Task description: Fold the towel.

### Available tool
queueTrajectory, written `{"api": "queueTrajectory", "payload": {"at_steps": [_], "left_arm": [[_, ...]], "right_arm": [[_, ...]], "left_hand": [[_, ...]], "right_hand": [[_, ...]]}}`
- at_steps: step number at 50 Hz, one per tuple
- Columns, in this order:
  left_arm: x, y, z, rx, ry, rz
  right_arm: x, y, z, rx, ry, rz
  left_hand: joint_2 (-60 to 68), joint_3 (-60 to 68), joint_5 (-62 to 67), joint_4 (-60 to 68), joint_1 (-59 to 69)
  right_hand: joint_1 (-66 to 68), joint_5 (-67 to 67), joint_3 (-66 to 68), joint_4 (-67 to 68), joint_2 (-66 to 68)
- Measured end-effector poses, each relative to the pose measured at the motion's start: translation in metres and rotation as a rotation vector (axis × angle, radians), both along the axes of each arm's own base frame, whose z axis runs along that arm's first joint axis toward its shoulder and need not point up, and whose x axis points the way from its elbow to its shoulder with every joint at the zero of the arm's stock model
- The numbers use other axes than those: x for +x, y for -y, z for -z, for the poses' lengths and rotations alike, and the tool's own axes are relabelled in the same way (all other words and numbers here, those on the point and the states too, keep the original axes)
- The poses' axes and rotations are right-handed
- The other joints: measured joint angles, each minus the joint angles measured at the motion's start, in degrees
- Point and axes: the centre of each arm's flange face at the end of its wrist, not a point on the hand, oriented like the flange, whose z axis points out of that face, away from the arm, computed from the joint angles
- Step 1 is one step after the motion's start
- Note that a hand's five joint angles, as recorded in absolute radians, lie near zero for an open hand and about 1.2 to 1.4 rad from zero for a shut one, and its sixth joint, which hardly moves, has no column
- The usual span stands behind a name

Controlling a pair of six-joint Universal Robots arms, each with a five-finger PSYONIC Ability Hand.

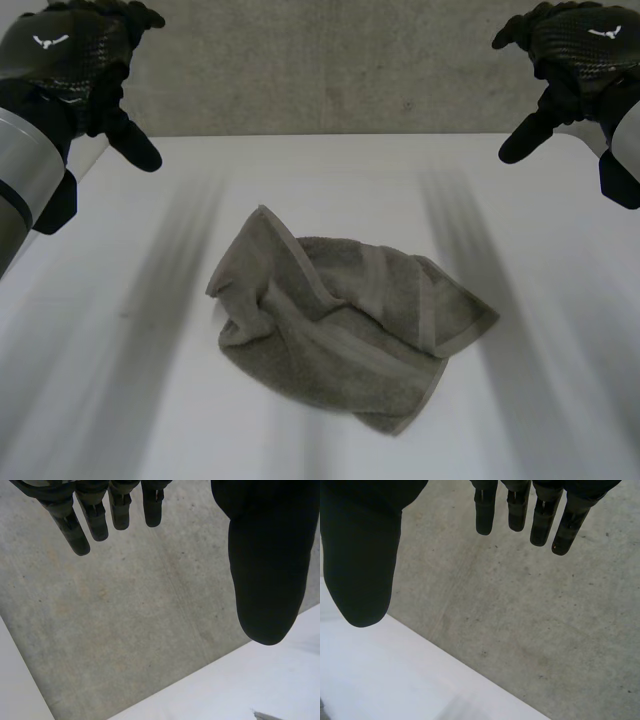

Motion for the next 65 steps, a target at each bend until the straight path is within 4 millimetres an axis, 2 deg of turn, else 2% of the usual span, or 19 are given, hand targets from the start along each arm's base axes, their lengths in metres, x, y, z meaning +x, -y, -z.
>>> {"api": "queueTrajectory", "payload": {"at_steps": [4, 15, 17, 18, 20, 23, 24, 25, 31, 33, 37, 39, 40, 41, 43, 47, 52, 59, 65], "left_arm": [[-0.002, 0.004, 0.008, 0.021, 0.012, 0.004], [-0.017, 0.034, 0.071, 0.197, 0.097, 0.011], [-0.019, 0.037, 0.081, 0.223, 0.108, 0.016], [-0.023, 0.041, 0.095, 0.261, 0.123, 0.029], [-0.025, 0.044, 0.105, 0.285, 0.131, 0.042], [-0.032, 0.049, 0.13, 0.35, 0.144, 0.09], [-0.032, 0.049, 0.13, 0.35, 0.144, 0.09], [-0.036, 0.051, 0.144, 0.382, 0.144, 0.115], [-0.045, 0.059, 0.179, 0.435, 0.144, 0.151], [-0.046, 0.06, 0.183, 0.439, 0.144, 0.152], [-0.049, 0.063, 0.198, 0.448, 0.146, 0.155], [-0.049, 0.063, 0.2, 0.448, 0.145, 0.156], [-0.05, 0.063, 0.199, 0.444, 0.143, 0.157], [-0.05, 0.063, 0.199, 0.441, 0.142, 0.157], [-0.051, 0.063, 0.196, 0.43, 0.138, 0.159], [-0.053, 0.065, 0.174, 0.35, 0.112, 0.165], [-0.058, 0.076, 0.126, 0.133, 0.035, 0.169], [-0.061, 0.098, 0.045, -0.277, -0.116, 0.155], [-0.052, 0.105, 0.015, -0.435, -0.161, 0.143]], "right_arm": [[0.002, 0.002, 0.008, 0.019, -0.031, -0.007], [0.031, 0.013, 0.081, 0.26, -0.186, -0.128], [0.034, 0.014, 0.087, 0.277, -0.19, -0.135], [0.04, 0.018, 0.106, 0.334, -0.199, -0.15], [0.043, 0.02, 0.115, 0.359, -0.199, -0.154], [0.048, 0.026, 0.144, 0.443, -0.174, -0.155], [0.048, 0.026, 0.144, 0.443, -0.174, -0.155], [0.051, 0.03, 0.162, 0.494, -0.148, -0.151], [0.058, 0.037, 0.204, 0.572, -0.106, -0.141], [0.059, 0.037, 0.209, 0.576, -0.107, -0.143], [0.066, 0.036, 0.226, 0.563, -0.131, -0.159], [0.068, 0.036, 0.229, 0.547, -0.144, -0.164], [0.068, 0.037, 0.228, 0.525, -0.155, -0.167], [0.069, 0.038, 0.228, 0.515, -0.158, -0.168], [0.069, 0.039, 0.224, 0.488, -0.163, -0.168], [0.071, 0.05, 0.195, 0.343, -0.149, -0.16], [0.077, 0.07, 0.128, 0.03, -0.06, -0.144], [0.08, 0.091, 0.033, -0.46, 0.108, -0.076], [0.078, 0.092, 0.012, -0.572, 0.129, -0.033]], "left_hand": [[0.3, 0.2, 0.0, 0.0, 0.0], [10.3, 10.2, 8.5, 10.2, 9.8], [10.5, 10.4, 8.7, 10.4, 9.9], [10.3, 10.1, 8.3, 10.1, 9.6], [9.9, 9.8, 8.0, 9.8, 9.5], [6.8, 6.6, 5.0, 6.7, 6.5], [6.8, 6.6, 5.0, 6.7, 6.5], [5.6, 5.5, 3.6, 5.5, 5.2], [5.6, 5.4, 3.6, 5.4, 5.1], [5.9, 5.7, 4.1, 5.7, 5.3], [29.4, 28.4, 26.6, 28.4, 29.6], [39.4, 38.3, 36.5, 38.3, 39.3], [46.5, 45.4, 43.5, 45.4, 45.6], [50.3, 50.1, 47.3, 49.2, 49.0], [55.4, 55.1, 52.9, 54.8, 54.7], [59.1, 58.9, 56.5, 58.9, 56.6], [59.9, 59.7, 57.5, 59.7, 57.6], [60.1, 59.8, 57.8, 59.9, 58.0], [60.1, 59.8, 57.8, 59.9, 58.0]], "right_hand": [[0.0, 0.0, 0.0, 0.0, 0.0], [0.0, 0.0, 0.0, 0.0, 0.0], [0.0, 0.0, 0.0, 0.0, 0.0], [0.0, 0.0, 0.0, 0.0, 0.0], [0.0, 0.0, 0.0, 0.0, 0.0], [0.0, 0.0, 0.0, 0.0, 0.0], [0.0, 0.0, 0.0, 0.0, 0.0], [0.0, 0.0, 0.0, 0.0, 0.0], [0.0, 0.0, 0.0, 0.0, 0.0], [0.0, 0.0, 0.0, 0.0, 0.0], [17.3, 15.7, 19.0, 17.0, 17.4], [33.8, 32.1, 36.4, 35.2, 35.3], [43.4, 43.4, 48.9, 47.1, 47.6], [44.4, 45.8, 51.9, 50.5, 50.3], [44.4, 46.5, 53.6, 52.8, 51.5], [44.4, 46.6, 55.0, 54.7, 52.1], [44.4, 46.6, 55.5, 54.8, 53.1], [44.4, 47.0, 55.5, 54.8, 53.1], [44.4, 47.3, 55.5, 55.0, 53.1]]}}
